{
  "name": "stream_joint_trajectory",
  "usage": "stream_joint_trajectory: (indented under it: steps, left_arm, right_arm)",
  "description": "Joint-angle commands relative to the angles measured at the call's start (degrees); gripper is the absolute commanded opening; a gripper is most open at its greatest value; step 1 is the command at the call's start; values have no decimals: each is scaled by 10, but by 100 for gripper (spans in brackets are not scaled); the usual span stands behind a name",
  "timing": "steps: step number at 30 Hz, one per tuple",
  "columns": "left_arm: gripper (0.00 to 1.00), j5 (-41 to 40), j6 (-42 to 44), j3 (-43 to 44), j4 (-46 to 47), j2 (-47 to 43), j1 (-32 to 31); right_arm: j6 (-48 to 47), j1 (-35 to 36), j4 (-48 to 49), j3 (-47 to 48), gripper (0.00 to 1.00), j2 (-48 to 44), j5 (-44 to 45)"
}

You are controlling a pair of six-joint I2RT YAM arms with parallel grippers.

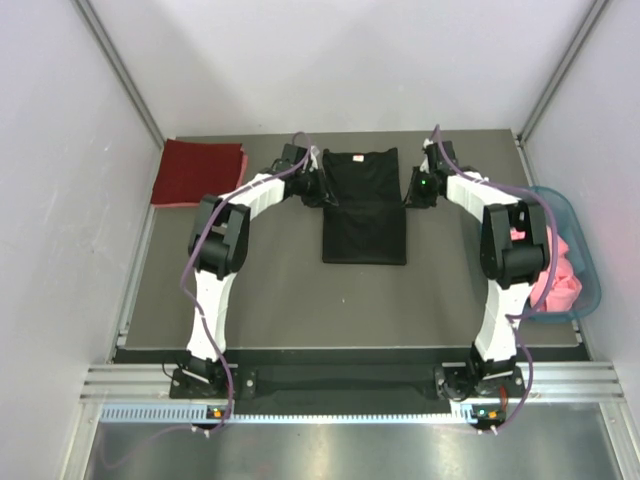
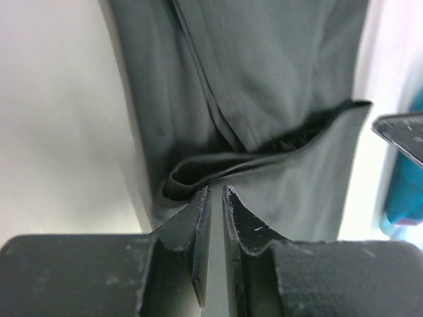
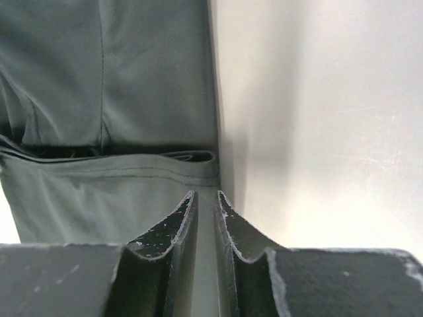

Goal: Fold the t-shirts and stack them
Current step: Fold the tshirt

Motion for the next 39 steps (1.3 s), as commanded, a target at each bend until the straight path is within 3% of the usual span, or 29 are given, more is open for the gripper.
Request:
stream_joint_trajectory:
  steps: [1, 10, 13, 16, 20, 29, 39]
  left_arm:
    - [17, -25, 16, 49, 4, 23, 1]
    - [20, -4, 9, 75, 12, 29, 38]
    - [24, 7, 18, 57, 3, -6, 43]
    - [29, -4, 41, 26, -32, -57, 43]
    - [35, -3, 56, -58, -62, -137, 43]
    - [40, 46, 14, -352, 47, -274, 27]
    - [43, 81, -66, -429, 144, -272, 14]
  right_arm:
    - [-13, -10, 11, 36, 16, 17, -13]
    - [-24, -22, -4, 68, 18, 29, -23]
    - [-21, -26, -19, 56, 24, 9, -23]
    - [-16, -26, -38, 22, 39, -45, -31]
    - [-11, -26, -46, -56, 52, -105, -71]
    - [-26, -25, -11, -247, 58, -217, -134]
    - [0, -25, 65, -365, 56, -246, -167]
